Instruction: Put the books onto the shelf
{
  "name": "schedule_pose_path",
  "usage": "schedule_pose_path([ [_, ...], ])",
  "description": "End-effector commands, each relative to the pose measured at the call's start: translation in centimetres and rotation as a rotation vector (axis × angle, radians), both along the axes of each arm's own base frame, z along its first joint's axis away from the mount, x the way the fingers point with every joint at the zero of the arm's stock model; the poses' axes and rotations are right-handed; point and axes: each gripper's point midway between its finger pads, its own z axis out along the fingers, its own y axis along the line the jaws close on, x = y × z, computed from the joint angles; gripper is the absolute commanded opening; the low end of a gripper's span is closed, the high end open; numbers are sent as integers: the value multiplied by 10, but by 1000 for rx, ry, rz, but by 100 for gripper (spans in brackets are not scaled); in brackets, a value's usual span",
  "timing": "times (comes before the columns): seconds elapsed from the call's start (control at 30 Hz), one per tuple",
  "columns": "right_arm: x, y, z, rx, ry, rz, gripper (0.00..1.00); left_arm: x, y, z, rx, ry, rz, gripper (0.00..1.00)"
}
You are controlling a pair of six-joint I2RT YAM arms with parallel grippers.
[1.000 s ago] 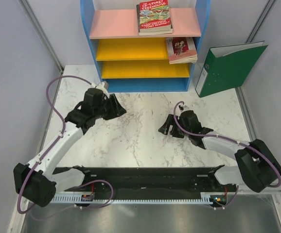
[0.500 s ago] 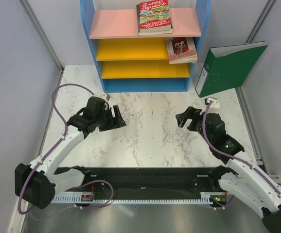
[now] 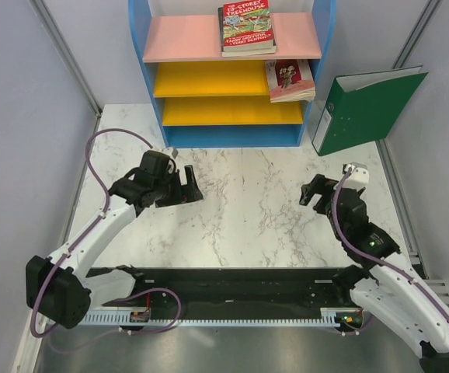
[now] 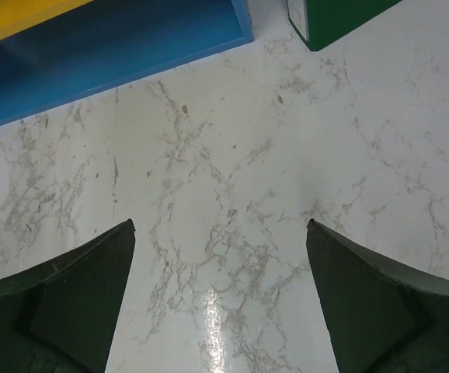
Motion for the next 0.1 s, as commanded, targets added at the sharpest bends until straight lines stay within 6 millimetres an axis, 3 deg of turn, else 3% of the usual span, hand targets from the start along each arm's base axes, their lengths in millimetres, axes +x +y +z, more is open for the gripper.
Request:
schedule_pose_path([
  [0.0,4,-5,-4,-38,31,-33,98,7,4,6,42,-36,-33,100],
  [0.07,6,-3,-10,-50,50,-29,98,8,4,3,45,-25,-40,100],
])
